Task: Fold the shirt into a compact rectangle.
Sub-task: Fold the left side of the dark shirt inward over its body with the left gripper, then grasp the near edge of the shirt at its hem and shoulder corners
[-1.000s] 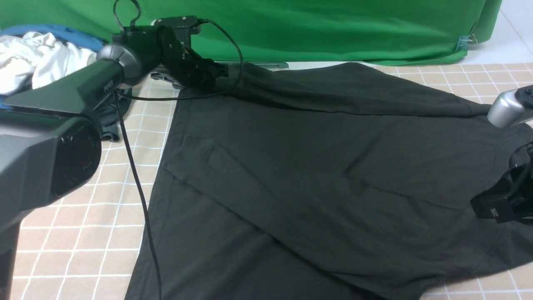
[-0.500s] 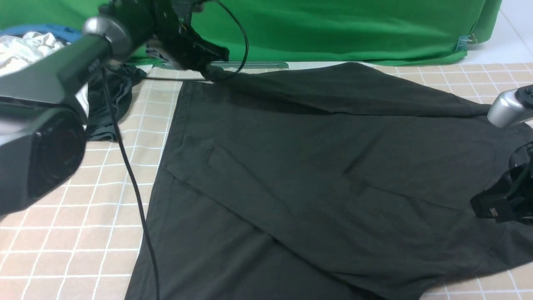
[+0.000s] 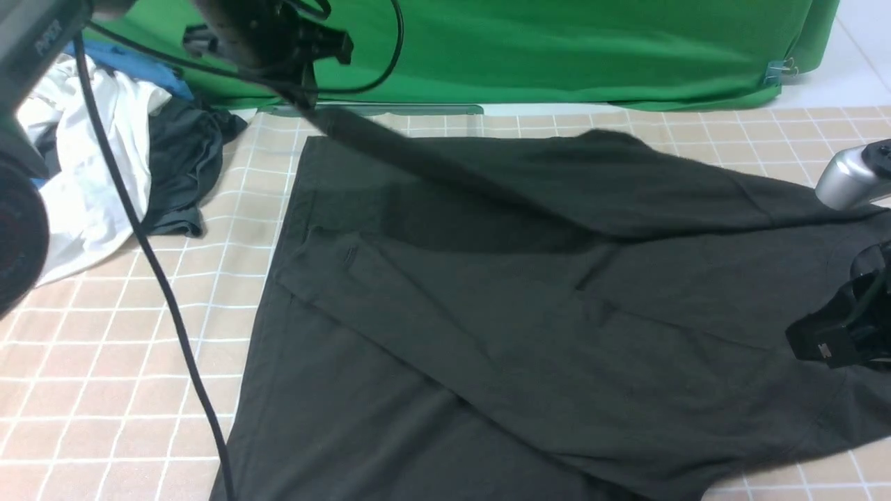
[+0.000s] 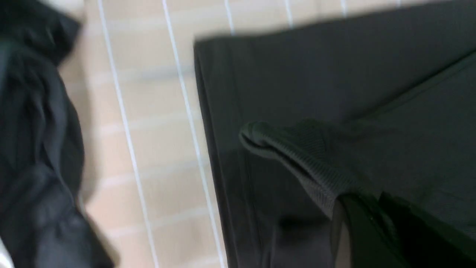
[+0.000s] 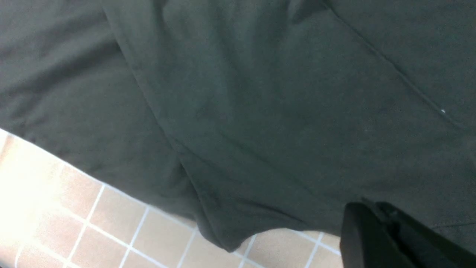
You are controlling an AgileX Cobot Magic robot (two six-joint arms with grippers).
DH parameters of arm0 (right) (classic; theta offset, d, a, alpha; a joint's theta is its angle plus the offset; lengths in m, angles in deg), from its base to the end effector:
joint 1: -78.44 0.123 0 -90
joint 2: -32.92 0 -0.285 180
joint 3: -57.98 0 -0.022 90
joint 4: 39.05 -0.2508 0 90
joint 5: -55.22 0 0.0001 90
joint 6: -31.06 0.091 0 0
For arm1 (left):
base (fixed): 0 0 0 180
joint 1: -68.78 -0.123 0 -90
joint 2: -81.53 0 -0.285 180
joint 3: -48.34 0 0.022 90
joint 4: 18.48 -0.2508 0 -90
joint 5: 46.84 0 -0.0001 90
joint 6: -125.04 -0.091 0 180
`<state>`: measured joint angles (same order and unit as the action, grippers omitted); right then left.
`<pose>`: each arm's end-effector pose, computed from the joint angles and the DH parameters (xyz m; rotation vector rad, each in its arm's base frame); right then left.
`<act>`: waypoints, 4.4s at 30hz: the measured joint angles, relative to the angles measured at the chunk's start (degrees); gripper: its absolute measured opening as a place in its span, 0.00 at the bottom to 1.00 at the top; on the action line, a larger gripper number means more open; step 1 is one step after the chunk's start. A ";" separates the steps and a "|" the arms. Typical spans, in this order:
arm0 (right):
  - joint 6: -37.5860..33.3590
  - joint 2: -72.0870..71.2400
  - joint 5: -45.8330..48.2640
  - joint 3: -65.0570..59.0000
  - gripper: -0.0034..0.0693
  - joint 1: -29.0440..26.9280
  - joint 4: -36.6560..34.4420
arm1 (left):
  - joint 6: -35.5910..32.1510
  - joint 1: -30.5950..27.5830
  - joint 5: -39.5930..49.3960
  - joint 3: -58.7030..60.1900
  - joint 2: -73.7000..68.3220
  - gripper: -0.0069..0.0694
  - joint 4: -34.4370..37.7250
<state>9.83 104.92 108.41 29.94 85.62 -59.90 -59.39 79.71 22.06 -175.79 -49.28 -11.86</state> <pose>0.1996 0.0513 0.2954 -0.4502 2.5784 0.3736 0.4624 -0.0993 0.2929 0.3384 2.6955 -0.1919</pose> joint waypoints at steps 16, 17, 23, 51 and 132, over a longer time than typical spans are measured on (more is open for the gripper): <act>-0.07 0.00 -2.06 0.00 0.12 0.00 0.00 | 5.08 0.49 -1.60 25.49 11.07 0.14 1.74; -0.07 0.00 -2.37 0.00 0.12 0.00 0.00 | 5.72 0.49 -1.60 26.06 10.67 0.15 1.79; 0.00 0.06 -7.52 0.00 0.12 0.00 0.67 | 6.05 0.49 -0.14 26.45 9.54 0.33 2.26; 10.23 7.45 6.09 2.42 0.21 -20.61 9.18 | 5.19 7.85 -10.57 35.63 5.75 0.11 -2.01; 9.06 -5.44 11.62 5.79 0.10 -9.11 9.99 | 30.07 22.65 -15.46 86.51 46.86 0.44 -12.31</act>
<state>18.89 99.48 120.03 35.73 76.51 -49.91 -29.32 102.36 6.60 -89.28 -2.42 -24.18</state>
